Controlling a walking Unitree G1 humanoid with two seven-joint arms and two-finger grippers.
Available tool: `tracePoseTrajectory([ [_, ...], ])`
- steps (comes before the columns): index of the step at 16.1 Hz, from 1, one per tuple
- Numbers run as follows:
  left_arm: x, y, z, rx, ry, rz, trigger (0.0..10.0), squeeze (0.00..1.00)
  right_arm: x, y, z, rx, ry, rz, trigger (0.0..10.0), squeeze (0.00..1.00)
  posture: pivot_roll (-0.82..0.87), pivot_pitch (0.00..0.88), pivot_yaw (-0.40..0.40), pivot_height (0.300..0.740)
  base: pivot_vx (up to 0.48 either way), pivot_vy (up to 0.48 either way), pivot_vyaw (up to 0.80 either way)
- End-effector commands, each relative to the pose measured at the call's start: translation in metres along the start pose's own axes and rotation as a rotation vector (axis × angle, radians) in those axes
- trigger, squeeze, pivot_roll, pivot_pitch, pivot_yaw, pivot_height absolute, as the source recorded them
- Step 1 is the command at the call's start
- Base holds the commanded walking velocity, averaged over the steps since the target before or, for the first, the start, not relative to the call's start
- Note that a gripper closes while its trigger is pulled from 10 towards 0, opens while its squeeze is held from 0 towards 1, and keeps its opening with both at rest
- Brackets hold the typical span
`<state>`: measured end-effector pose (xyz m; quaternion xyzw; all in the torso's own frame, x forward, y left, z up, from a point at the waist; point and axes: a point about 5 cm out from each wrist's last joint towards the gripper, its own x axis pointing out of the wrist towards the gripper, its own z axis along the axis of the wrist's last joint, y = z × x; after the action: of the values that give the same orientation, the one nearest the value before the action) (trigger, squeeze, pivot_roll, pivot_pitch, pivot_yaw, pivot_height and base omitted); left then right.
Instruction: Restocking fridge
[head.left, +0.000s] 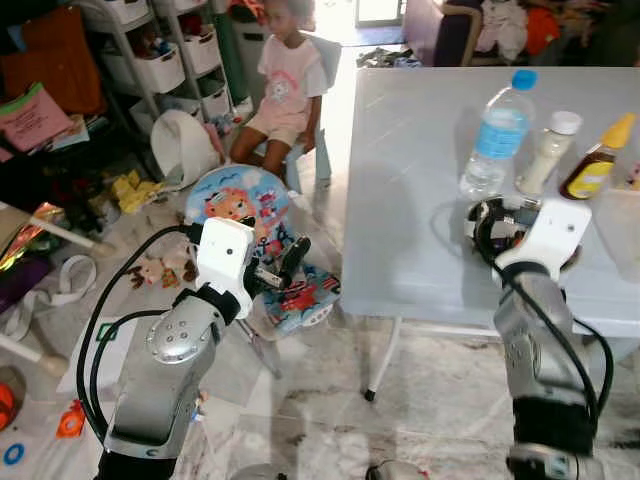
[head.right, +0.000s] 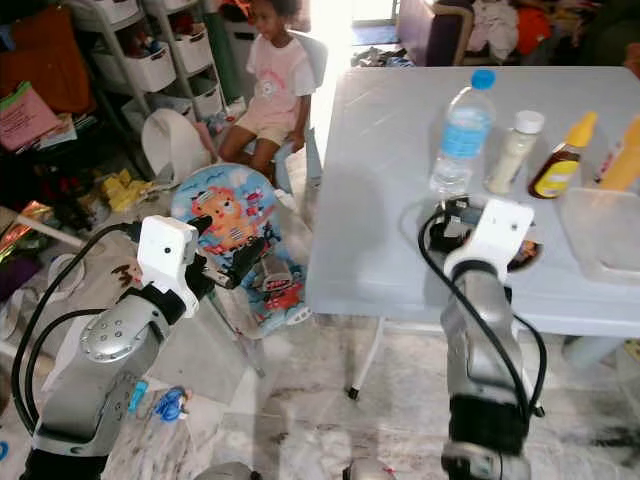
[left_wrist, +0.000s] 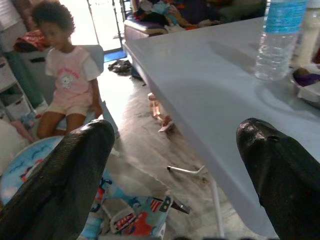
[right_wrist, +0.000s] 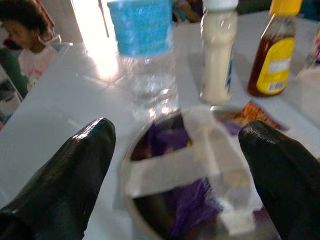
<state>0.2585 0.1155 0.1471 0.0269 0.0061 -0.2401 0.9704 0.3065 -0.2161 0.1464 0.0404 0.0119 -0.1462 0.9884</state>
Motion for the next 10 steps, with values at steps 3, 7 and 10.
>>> tracePoseTrajectory([
  [3,0.002,-0.002,0.005,0.008,-0.018,-0.021,10.0,0.00,0.009,0.009,0.013,-0.038,-0.035,0.040,10.0,0.00,-0.03,0.000,0.060,0.740,0.000,-0.171,0.00],
  [7,0.004,-0.006,0.002,0.002,-0.014,-0.040,10.0,0.00,0.027,0.029,0.037,-0.066,-0.131,0.110,10.0,0.00,-0.04,0.000,0.061,0.740,0.000,-0.258,0.00],
  [10,0.006,-0.007,0.003,0.001,-0.017,-0.047,10.0,0.00,0.033,0.047,0.043,0.019,-0.147,0.163,10.0,0.00,-0.03,0.000,0.056,0.740,0.000,-0.260,0.00],
])
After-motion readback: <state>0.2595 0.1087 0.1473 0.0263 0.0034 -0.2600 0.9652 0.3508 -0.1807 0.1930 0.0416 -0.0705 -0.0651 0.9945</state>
